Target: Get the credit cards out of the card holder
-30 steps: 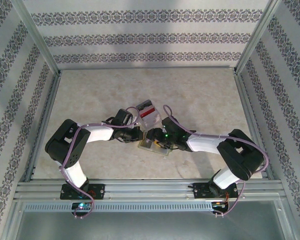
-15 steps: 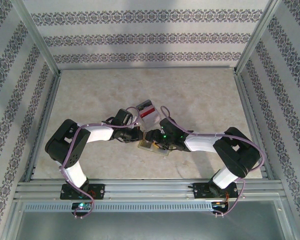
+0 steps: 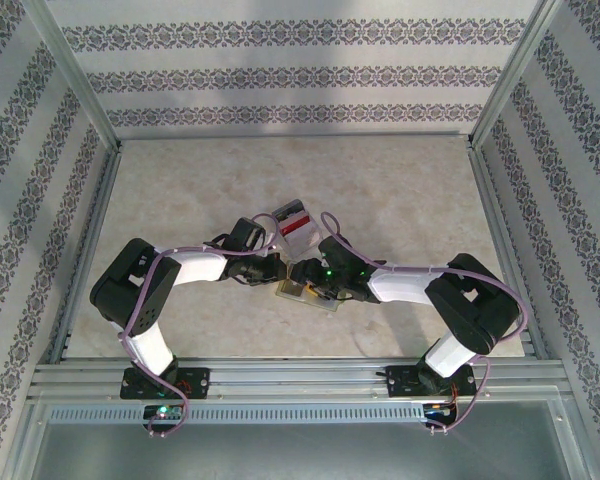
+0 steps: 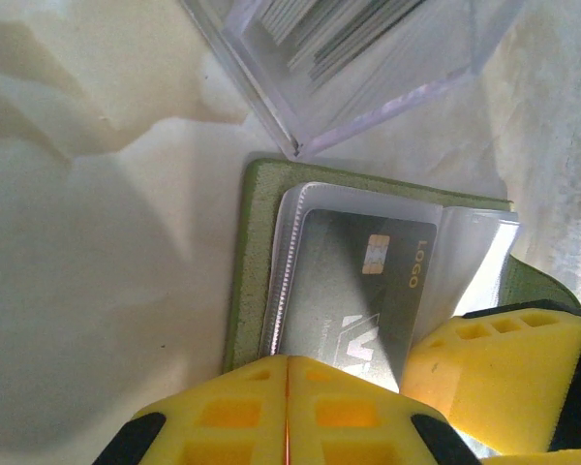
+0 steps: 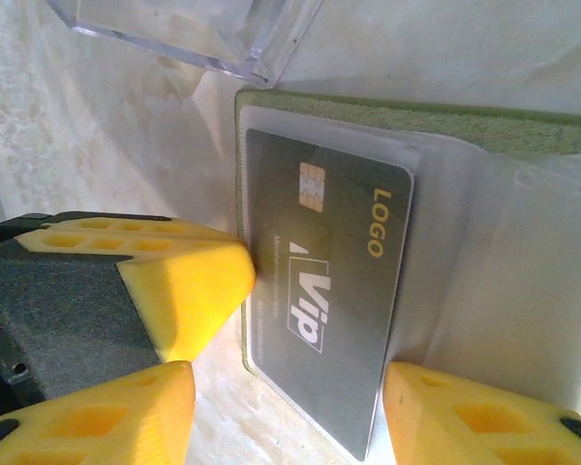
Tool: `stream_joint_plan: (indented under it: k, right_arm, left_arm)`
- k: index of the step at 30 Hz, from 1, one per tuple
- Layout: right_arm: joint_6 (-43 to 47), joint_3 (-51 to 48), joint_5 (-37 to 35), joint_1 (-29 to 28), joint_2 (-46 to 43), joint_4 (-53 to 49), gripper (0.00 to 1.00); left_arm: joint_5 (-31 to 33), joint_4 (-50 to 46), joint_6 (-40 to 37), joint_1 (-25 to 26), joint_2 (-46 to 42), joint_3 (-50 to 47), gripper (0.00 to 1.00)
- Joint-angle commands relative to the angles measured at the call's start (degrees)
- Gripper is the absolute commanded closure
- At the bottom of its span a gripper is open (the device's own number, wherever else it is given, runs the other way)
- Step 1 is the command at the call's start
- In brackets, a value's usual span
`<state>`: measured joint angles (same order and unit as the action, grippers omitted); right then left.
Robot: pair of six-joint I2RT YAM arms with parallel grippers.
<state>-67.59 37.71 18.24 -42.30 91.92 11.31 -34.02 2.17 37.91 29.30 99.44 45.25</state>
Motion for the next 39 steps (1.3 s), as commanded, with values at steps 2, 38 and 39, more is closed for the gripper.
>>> stream_joint_plan:
  k: [2,38,39]
  right_arm:
    - [1.28,1.28,-3.91,-0.85,-0.07,-6.91,0.44]
    - [-4.69,-5.9,-0.06,-0.33,3.97,14.52,0.47]
    - [-4.89,-6.35,-0.37,-0.37,3.9,15.05,0.47]
  left_arm:
    - [3.6,-5.01,-1.04,0.89,1.99,-0.43,0.91]
    - [3.3,-5.08,-1.08,0.86,2.9,-0.04,0.91]
    - [3.35,-5.03,-1.08,0.89,2.94,-0.04,0.91]
